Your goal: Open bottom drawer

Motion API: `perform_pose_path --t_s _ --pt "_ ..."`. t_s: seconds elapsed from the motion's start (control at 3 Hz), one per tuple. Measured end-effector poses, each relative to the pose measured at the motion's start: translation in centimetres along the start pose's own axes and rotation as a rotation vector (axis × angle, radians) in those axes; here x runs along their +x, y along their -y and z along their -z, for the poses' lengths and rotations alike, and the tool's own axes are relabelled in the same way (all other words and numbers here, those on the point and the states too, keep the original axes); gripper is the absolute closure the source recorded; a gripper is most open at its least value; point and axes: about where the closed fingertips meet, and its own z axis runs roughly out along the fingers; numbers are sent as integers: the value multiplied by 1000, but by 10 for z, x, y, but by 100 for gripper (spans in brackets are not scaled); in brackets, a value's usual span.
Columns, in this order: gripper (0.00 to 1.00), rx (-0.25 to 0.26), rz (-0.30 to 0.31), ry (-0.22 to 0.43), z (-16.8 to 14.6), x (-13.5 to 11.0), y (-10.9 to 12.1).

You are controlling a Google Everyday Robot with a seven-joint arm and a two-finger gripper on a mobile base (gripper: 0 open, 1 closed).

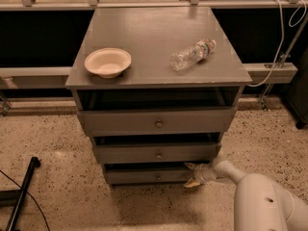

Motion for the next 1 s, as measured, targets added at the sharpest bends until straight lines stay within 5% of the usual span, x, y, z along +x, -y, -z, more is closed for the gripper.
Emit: perform_pose_path --t_s 0.33,0.67,1.0 --pt "49 10 -7 20 6 0 -4" --pt "50 14 -19 89 14 -5 -12" --pt "46 -63 -35 168 27 -15 -42"
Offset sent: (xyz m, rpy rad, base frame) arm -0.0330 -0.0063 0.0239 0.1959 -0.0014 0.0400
